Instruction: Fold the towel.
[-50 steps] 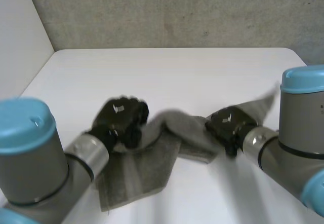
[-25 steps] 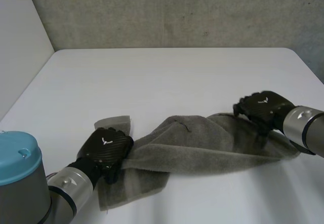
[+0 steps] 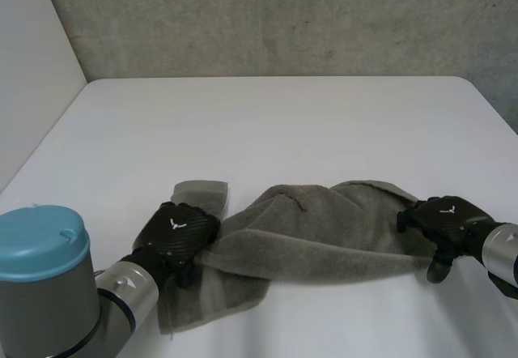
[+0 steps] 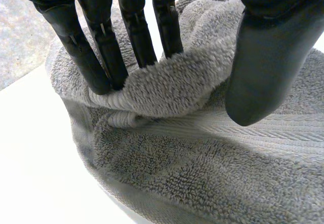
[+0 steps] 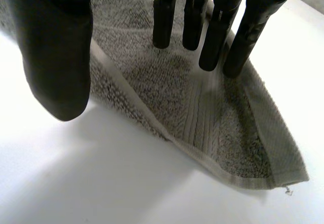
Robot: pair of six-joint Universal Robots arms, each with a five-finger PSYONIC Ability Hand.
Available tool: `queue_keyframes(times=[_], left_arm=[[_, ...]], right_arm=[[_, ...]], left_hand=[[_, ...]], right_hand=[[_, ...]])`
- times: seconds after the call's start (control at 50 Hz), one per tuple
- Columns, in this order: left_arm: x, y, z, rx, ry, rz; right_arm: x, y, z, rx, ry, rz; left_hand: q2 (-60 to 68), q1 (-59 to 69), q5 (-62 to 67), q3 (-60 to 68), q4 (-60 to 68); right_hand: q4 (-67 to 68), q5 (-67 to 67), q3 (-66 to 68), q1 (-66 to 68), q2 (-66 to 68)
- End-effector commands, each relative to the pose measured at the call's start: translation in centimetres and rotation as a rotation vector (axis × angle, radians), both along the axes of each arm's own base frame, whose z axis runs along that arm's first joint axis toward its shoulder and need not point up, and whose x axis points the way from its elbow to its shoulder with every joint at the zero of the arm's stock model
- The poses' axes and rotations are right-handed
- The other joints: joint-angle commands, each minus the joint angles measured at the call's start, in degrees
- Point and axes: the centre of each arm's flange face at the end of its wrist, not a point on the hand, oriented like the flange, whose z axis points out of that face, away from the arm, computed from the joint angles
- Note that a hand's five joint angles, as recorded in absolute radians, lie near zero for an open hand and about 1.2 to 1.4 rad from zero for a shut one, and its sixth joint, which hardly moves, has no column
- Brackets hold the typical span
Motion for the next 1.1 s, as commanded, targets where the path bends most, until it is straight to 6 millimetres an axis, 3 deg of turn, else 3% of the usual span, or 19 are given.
queue_keyframes(times=[0.02,0.08,0.12,0.14,0.24,0.28,0.4,0.48,0.52,0.56,0.58,0.6,0.66,0.68,0.74,0.76,0.78,0.88,1.1], left_arm=[[-0.4,-0.7,-0.6,0.01,-0.007,0.001],[-0.6,-1.0,-0.6,0.008,-0.007,0.002],[-0.7,-1.3,-0.5,0.0,-0.002,0.003],[-0.9,-1.5,-0.2,-0.01,0.002,0.003],[-1.4,-2.4,0.8,-0.047,0.026,0.005],[-1.5,-2.7,1.2,-0.061,0.033,0.006],[-2.3,-4.2,3.2,-0.127,0.075,0.01],[-2.9,-5.5,4.9,-0.184,0.108,0.016],[-3.5,-7.5,7.2,-0.26,0.153,0.033],[-3.8,-8.7,8.4,-0.299,0.175,0.044],[-4.0,-10.1,9.8,-0.339,0.198,0.055],[-4.0,-10.1,9.8,-0.339,0.198,0.055],[-4.1,-12.1,12.1,-0.396,0.23,0.089],[-4.1,-12.3,12.9,-0.399,0.229,0.102],[-3.8,-12.1,12.6,-0.343,0.201,0.115],[-3.8,-12.1,12.6,-0.343,0.2,0.115],[-3.6,-11.8,12.0,-0.31,0.181,0.117],[-2.9,-10.5,8.9,-0.212,0.124,0.113],[-1.3,-10.1,5.0,-0.165,0.092,0.145]], right_arm=[[0.1,-1.0,-1.1,-0.012,0.003,0.001],[0.1,-1.3,-1.0,-0.032,-0.001,-0.003],[0.1,-1.7,-0.9,-0.063,-0.002,-0.003],[0.1,-1.7,-0.9,-0.063,-0.002,-0.003],[0.1,-2.4,-1.6,-0.051,-0.001,-0.004],[0.1,-2.9,-2.2,-0.035,-0.003,-0.009],[0.1,-3.9,-1.6,-0.069,-0.004,-0.013],[0.3,-6.0,0.3,-0.153,-0.011,-0.026],[0.7,-7.0,1.6,-0.198,-0.031,-0.035],[2.1,-9.1,5.2,-0.298,-0.119,-0.053],[2.1,-9.1,5.2,-0.299,-0.12,-0.053],[2.6,-10.0,7.1,-0.338,-0.171,-0.062],[3.0,-10.8,10.0,-0.36,-0.242,-0.076],[3.0,-10.8,10.0,-0.36,-0.242,-0.076],[3.2,-10.4,10.1,-0.284,-0.264,-0.084],[3.5,-9.8,9.4,-0.235,-0.262,-0.073],[4.0,-8.6,8.5,-0.177,-0.253,-0.063],[4.7,-5.7,5.1,-0.037,-0.225,-0.055],[4.1,-0.7,1.4,0.057,-0.259,-0.097]], left_hand=[[-7.19,-6.82,-16.2,-6.98,-7.0],[-3.15,-2.78,-12.17,-2.94,-2.96],[6.44,6.8,-2.58,6.64,6.63],[16.76,17.13,7.75,16.97,16.95],[37.81,38.18,28.8,38.02,38.0],[37.87,38.24,28.85,38.08,38.06],[37.87,38.24,28.85,38.08,38.06],[37.87,38.24,28.85,38.08,38.06],[37.87,38.24,28.85,38.08,38.06],[37.87,38.24,28.85,38.08,38.06],[37.87,38.24,28.85,38.08,38.06],[37.87,38.24,28.85,38.08,38.06],[37.87,38.24,28.85,38.08,38.06],[37.87,38.24,28.85,38.08,38.06],[37.87,38.24,28.85,38.08,38.06],[37.87,38.24,28.85,38.08,38.06],[37.87,38.24,28.85,38.08,38.06],[37.87,38.24,28.85,38.08,38.06],[37.87,38.24,28.85,38.08,38.06]], right_hand=[[9.66,9.2,10.07,10.63,10.14],[16.1,15.64,16.51,17.07,16.58],[28.32,27.86,28.73,29.29,28.81],[28.38,27.92,28.79,29.35,28.86],[37.63,37.17,38.04,38.6,38.11],[51.84,51.38,52.25,52.81,52.32],[53.21,52.76,53.62,54.18,53.7],[53.21,52.76,53.62,54.18,53.7],[53.21,52.76,53.62,54.18,53.7],[53.21,52.76,53.62,54.18,53.7],[53.21,52.76,53.62,54.18,53.7],[53.21,52.76,53.62,54.18,53.7],[53.21,52.76,53.62,54.18,53.7],[53.21,52.76,53.62,54.18,53.7],[53.21,52.76,53.62,54.18,53.7],[40.78,40.33,41.19,41.75,41.27],[18.17,17.72,18.59,19.14,18.66],[-4.89,-5.35,-4.48,-3.92,-4.41],[-5.78,-6.23,-5.36,-4.8,-5.29]])
